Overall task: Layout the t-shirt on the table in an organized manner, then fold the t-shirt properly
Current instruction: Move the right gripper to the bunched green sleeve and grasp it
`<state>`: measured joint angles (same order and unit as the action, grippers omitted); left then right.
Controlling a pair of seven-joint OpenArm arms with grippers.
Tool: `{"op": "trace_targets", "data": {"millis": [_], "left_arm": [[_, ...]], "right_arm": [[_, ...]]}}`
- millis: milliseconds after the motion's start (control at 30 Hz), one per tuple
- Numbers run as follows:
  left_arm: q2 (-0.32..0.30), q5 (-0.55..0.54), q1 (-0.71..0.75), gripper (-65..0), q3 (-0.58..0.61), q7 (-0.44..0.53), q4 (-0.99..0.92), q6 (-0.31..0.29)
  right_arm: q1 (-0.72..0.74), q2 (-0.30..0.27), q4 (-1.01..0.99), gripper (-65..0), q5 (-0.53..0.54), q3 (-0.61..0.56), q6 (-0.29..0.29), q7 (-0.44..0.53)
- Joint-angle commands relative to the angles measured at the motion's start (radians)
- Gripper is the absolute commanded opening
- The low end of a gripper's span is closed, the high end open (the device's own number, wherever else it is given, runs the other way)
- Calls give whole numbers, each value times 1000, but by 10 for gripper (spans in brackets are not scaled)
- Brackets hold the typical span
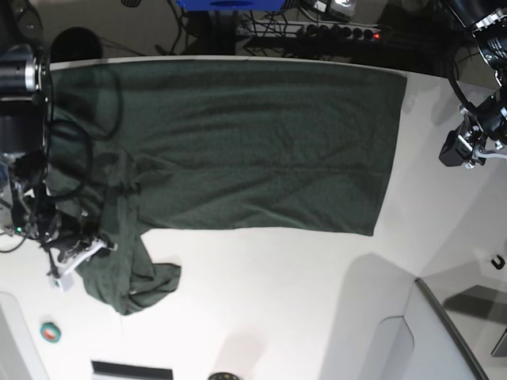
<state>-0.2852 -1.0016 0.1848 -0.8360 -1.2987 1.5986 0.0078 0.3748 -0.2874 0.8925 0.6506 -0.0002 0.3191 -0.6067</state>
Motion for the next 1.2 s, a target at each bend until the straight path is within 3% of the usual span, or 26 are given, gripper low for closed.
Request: {"op": "trace_targets", "data": {"millis": [0, 100, 167, 233, 300, 500, 1167], "left_arm": [[-19, -18, -6, -461, -4, 3, 13, -2], [-19, -18, -6, -461, -4, 3, 13, -2], [-21, -18, -3, -461, -7, 3, 13, -2], [-21, -18, 0, -461, -6, 3, 13, -2], [-21, -18, 0, -461, -6, 3, 13, -2], [-19, -18, 2, -461, -9, 3, 13, -2], [-21, -18, 15, -461, -9, 3, 13, -2]], "right_arm": [[25, -13, 30, -644, 18, 4, -16, 18], [26, -13, 12, -635, 18, 4, -120, 26], [45, -13, -25, -542, 18, 4, -157, 26], [56, -13, -63, -420, 18, 4, -157, 28], [62, -13, -85, -371, 18, 4, -157, 44], [74, -13, -184, -473, 18, -1, -156, 104], [94, 23, -278, -480, 18, -2, -156, 138]]}}
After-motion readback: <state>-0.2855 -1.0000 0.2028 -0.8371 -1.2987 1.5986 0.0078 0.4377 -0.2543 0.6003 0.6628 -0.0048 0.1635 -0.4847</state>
